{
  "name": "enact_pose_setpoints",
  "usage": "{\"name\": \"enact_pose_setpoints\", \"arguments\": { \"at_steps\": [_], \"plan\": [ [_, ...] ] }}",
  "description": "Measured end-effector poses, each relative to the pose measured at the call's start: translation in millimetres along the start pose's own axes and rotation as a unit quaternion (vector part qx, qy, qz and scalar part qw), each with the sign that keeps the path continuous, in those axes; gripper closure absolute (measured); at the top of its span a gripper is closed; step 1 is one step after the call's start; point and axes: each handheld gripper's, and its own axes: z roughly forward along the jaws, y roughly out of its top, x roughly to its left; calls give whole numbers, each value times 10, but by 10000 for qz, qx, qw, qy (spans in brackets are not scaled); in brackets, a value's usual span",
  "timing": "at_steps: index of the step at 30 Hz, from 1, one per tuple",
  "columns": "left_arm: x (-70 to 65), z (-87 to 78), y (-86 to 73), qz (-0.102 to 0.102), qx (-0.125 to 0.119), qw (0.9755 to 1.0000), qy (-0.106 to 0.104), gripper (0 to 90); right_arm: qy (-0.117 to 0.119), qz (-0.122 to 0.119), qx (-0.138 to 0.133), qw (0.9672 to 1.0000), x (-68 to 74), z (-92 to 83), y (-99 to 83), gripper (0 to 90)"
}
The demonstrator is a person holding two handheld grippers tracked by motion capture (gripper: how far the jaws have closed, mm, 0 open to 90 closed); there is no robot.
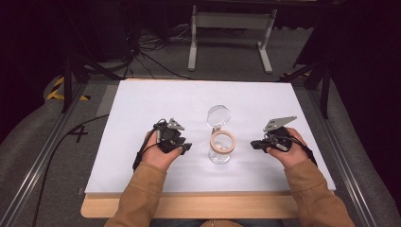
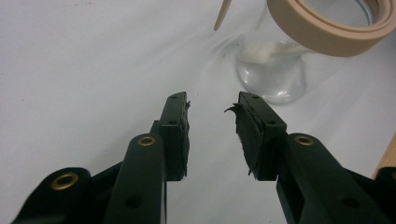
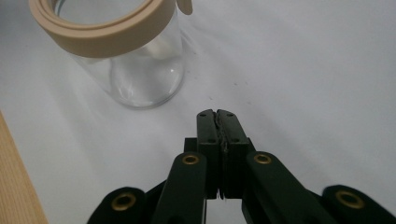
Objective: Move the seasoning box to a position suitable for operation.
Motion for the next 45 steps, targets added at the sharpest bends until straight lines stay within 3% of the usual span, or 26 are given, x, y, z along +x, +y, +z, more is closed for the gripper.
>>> {"name": "enact_pose_setpoints", "arguments": {
  "at_steps": [6, 10, 14, 19, 24, 35, 45],
  "plan": [
    [8, -55, -20, -30, -78, 10000, -18, 622, 74, -25, -109, 9999, 17, 20, 23, 895],
    [7, -101, -36, -16, -146, 9999, -29, 555, 147, -81, -176, 9997, 46, 65, 49, 896],
    [-8, -143, -49, -26, -159, 9999, -62, 533, 243, -79, -184, 9995, 74, 145, 64, 896],
    [-14, -139, -74, -7, -125, 9999, -47, 517, 443, -72, -401, 9982, 136, 336, 81, 894],
    [-6, -123, -103, -52, -123, 9999, 10, 473, 411, -73, -307, 9987, 169, 500, 76, 897],
    [18, -90, -111, -97, -144, 9998, 16, 444, 441, -68, -152, 9989, 206, 505, 71, 898],
    [39, -57, -89, -62, -148, 9999, 8, 437, 552, -302, -80, 9980, 319, 512, 81, 898]
  ]
}}
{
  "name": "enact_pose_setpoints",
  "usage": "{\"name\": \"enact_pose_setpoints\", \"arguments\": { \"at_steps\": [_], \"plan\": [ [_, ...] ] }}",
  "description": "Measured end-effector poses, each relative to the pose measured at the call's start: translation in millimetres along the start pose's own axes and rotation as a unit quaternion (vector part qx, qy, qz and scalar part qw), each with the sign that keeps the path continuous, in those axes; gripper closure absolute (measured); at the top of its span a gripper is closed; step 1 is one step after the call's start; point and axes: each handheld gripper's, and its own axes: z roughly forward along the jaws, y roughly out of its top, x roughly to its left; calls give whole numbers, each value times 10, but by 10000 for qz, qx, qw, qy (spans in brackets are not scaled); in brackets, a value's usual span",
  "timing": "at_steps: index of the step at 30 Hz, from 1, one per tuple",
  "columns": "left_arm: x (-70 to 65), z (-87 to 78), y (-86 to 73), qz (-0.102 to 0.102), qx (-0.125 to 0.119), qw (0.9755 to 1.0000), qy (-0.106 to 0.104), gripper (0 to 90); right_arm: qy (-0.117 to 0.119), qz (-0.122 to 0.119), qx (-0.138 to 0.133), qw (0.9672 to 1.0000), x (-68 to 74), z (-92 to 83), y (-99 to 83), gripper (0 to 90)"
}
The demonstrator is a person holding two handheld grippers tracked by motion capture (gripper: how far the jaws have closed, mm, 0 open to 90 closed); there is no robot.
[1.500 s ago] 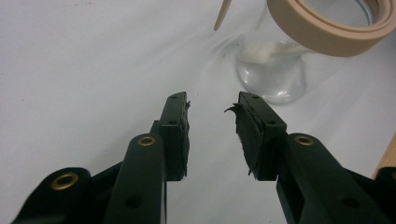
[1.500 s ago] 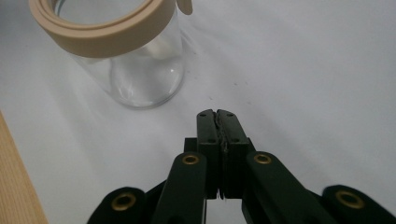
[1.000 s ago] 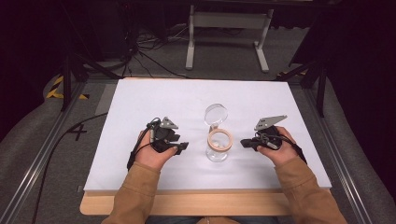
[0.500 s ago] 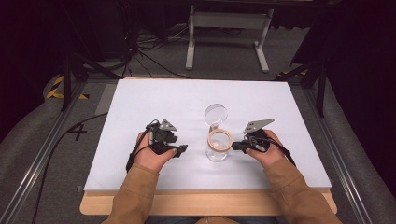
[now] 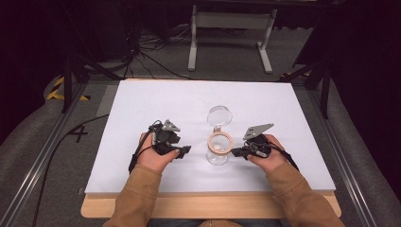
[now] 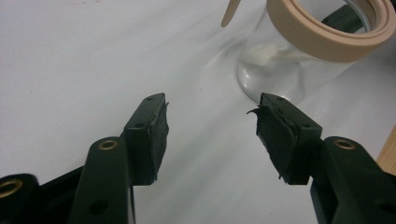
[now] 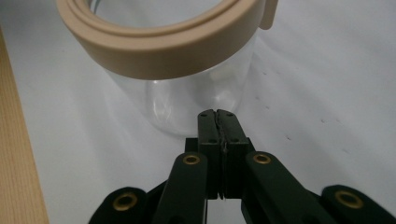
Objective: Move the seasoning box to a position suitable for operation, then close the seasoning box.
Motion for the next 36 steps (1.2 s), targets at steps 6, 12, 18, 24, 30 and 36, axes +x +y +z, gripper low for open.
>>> {"name": "enact_pose_setpoints", "arguments": {
  "at_steps": [6, 12, 18, 24, 30, 36],
  "plan": [
    [-3, 9, 8, -31, 30, 10000, -60, 442, 47, -97, 44, 9999, 52, 22, 4, 897],
    [4, 15, 22, 9, 39, 10000, -77, 447, 92, -157, 12, 9998, 70, 15, 3, 897],
    [30, -2, 53, 172, 11, 9995, -247, 567, 73, -55, -249, 9996, 51, -175, 17, 899],
    [20, -4, 84, 241, -10, 9988, -419, 692, 107, -35, -447, 9989, 71, -304, 35, 899],
    [27, 1, 113, 228, -35, 9986, -480, 705, 171, -2, -641, 9978, 74, -408, 54, 899],
    [54, -63, 219, -115, -457, 9974, -543, 705, 316, 15, -882, 9956, 87, -487, 142, 900]
  ]
}}
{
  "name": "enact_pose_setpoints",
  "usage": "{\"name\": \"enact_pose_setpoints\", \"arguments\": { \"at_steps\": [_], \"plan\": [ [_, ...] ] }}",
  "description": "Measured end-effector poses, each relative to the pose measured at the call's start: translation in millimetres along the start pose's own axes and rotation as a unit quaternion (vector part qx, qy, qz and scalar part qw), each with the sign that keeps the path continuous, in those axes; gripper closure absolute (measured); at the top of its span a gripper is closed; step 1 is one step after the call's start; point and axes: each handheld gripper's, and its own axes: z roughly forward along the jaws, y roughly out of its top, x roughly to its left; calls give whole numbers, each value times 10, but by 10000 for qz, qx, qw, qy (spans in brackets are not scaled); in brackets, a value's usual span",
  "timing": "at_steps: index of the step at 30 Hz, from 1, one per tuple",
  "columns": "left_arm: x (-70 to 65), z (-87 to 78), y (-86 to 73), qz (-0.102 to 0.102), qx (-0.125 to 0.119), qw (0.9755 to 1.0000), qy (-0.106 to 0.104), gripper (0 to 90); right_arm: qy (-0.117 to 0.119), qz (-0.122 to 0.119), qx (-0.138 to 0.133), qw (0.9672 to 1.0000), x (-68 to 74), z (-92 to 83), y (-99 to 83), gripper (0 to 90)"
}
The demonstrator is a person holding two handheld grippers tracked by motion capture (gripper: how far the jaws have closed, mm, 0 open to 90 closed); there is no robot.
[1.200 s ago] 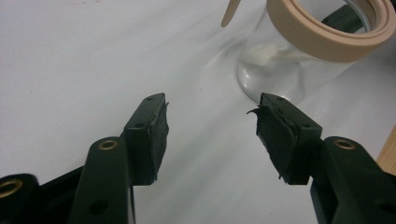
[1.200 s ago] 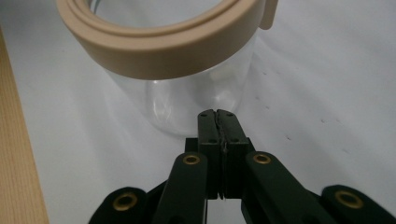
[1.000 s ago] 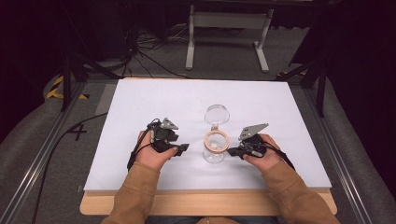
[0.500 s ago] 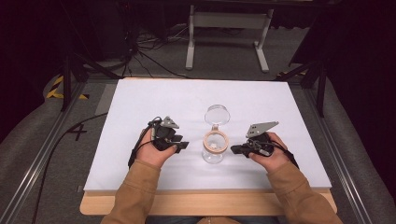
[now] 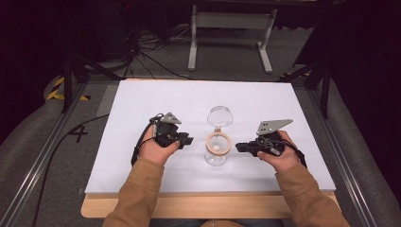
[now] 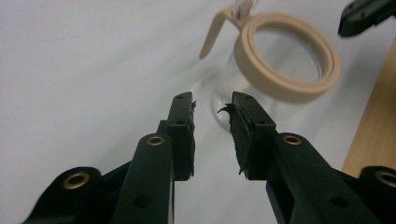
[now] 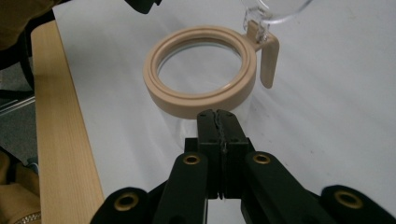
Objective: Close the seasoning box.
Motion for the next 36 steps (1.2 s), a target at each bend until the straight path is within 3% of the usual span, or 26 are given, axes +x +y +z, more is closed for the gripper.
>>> {"name": "enact_pose_setpoints", "arguments": {
  "at_steps": [2, 5, 7, 10, 13, 17, 21, 24, 36],
  "plan": [
    [21, 18, 73, -68, -157, 9998, -131, 718, 69, 7, -56, 10000, 0, 5, 43, 900],
    [67, 18, 184, -103, -282, 9995, -83, 753, 135, -17, -131, 9998, 0, 34, 123, 900],
    [110, 18, 267, -113, -461, 9987, -176, 780, 193, -32, -148, 9997, 3, 63, 172, 900],
    [171, 85, 320, -282, -793, 9948, -576, 807, 258, -42, -165, 9995, 6, 112, 235, 900],
    [204, 149, 362, -240, -863, 9953, -359, 825, 296, -24, -191, 9994, 10, 135, 283, 900],
    [253, 231, 452, -283, -949, 9947, -280, 839, 304, -10, -220, 9993, 12, 151, 324, 900],
    [241, 304, 565, -78, -853, 9963, -115, 847, 289, -14, -193, 9994, 14, 161, 339, 900],
    [232, 380, 624, -104, -899, 9956, -260, 847, 238, 9, -201, 9995, 1, 147, 343, 900],
    [263, 414, 718, -155, -999, 9945, -257, 835, 104, 182, -316, 9993, -107, 86, 366, 900]
  ]
}}
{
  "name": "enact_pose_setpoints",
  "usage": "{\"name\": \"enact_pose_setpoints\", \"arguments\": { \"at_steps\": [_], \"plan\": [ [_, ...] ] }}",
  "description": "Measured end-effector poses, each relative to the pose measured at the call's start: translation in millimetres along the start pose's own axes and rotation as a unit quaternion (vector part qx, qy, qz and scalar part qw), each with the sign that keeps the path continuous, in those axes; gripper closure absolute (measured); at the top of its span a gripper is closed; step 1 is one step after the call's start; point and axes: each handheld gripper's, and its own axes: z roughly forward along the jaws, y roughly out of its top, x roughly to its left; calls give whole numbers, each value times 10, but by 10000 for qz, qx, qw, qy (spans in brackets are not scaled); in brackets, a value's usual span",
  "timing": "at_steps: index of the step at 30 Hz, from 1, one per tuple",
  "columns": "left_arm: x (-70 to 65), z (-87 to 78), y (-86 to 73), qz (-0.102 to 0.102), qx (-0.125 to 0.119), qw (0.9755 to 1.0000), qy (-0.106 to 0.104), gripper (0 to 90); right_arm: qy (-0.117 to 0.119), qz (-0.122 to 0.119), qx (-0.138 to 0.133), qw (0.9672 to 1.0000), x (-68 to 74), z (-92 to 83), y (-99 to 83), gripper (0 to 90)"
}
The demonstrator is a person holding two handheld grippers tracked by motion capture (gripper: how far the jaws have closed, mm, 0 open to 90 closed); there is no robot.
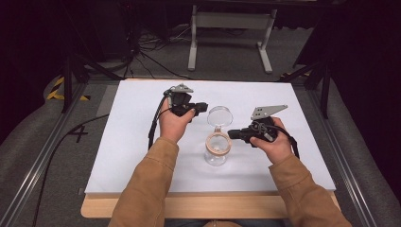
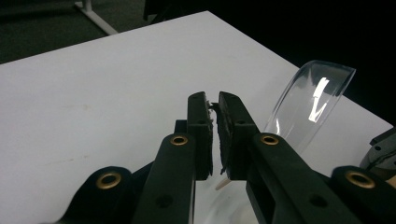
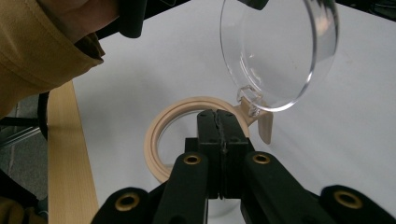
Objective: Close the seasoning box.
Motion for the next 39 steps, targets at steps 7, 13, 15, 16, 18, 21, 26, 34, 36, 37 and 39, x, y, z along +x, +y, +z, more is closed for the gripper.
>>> {"name": "enact_pose_setpoints", "arguments": {
  "at_steps": [7, 13, 15, 16, 18, 21, 26, 34, 36, 37, 39],
  "plan": [
    [-39, 49, 3, 106, -4, 9999, -24, 832, 7, 39, -12, 10000, -24, 28, 44, 900],
    [-71, 40, 12, 179, 19, 9998, -101, 838, 14, 43, 10, 10000, -17, 43, 44, 900],
    [-122, 29, 11, 310, 68, 9995, -19, 841, 24, 47, 7, 10000, -18, 43, 44, 900],
    [-130, 26, 13, 329, 67, 9994, 0, 837, 20, 50, 6, 10000, -19, 43, 44, 900],
    [-142, 20, 12, 288, 62, 9996, -19, 834, 17, 47, 6, 10000, -20, 45, 44, 900],
    [-153, -9, 8, 338, 132, 9993, -64, 834, 32, 56, 11, 10000, -18, 50, 45, 900],
    [-175, -41, -7, 405, 141, 9989, -208, 831, 51, 80, 20, 10000, -14, 71, 48, 900],
    [-265, -86, -32, 580, 258, 9973, -376, 818, 103, 90, 34, 9999, 16, 81, 28, 900],
    [-288, -114, -47, 585, 280, 9975, -277, 806, 133, 96, 45, 9999, 32, 73, 17, 900],
    [-287, -128, -48, 647, 333, 9972, -173, 799, 142, 92, 47, 9998, 37, 69, 13, 900],
    [-291, -159, -62, 617, 379, 9973, -85, 796, 208, 117, 31, 9997, 50, 58, 5, 900]
  ]
}}
